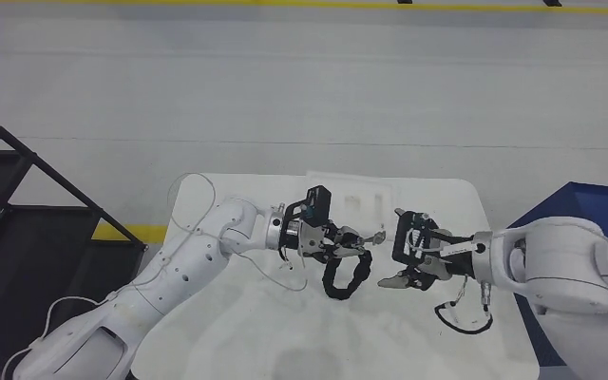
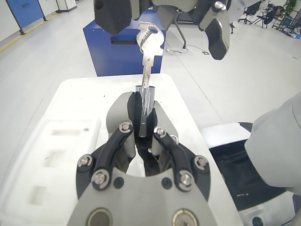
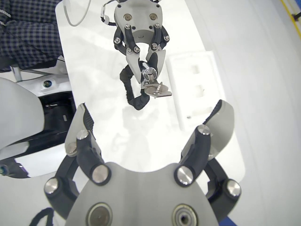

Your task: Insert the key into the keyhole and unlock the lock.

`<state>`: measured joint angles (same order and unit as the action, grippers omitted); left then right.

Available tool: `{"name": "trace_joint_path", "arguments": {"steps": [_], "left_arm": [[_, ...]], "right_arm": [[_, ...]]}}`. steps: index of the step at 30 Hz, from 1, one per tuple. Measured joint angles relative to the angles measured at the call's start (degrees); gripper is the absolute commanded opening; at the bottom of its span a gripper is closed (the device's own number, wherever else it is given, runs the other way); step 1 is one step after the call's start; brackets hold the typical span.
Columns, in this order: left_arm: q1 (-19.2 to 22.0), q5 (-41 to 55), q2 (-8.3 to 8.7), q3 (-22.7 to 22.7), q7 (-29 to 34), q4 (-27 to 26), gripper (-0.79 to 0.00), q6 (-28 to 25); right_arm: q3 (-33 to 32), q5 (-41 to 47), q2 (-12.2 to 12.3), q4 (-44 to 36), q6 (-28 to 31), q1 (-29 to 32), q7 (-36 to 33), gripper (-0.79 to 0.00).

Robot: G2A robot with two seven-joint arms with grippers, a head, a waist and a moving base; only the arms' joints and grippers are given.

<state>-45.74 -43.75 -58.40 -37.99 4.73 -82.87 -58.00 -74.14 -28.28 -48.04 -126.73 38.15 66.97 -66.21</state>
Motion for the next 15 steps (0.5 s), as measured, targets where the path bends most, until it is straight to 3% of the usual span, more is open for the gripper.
{"name": "trace_joint_path", "arguments": {"steps": [7,15], "left_arm": [[0.19,1.03,-0.05,0.31,0.48,0.26,-0.785,0.00],[0.32,0.92,-0.20,0.48,0.38,0.26,-0.785,0.00]], "right_arm": [[5.68,-9.55,1.54,-3.06,3.58,-0.98,3.65,0.000],[11.28,-10.54,2.47,-3.08,2.41,-4.95,2.49,0.000]]}}
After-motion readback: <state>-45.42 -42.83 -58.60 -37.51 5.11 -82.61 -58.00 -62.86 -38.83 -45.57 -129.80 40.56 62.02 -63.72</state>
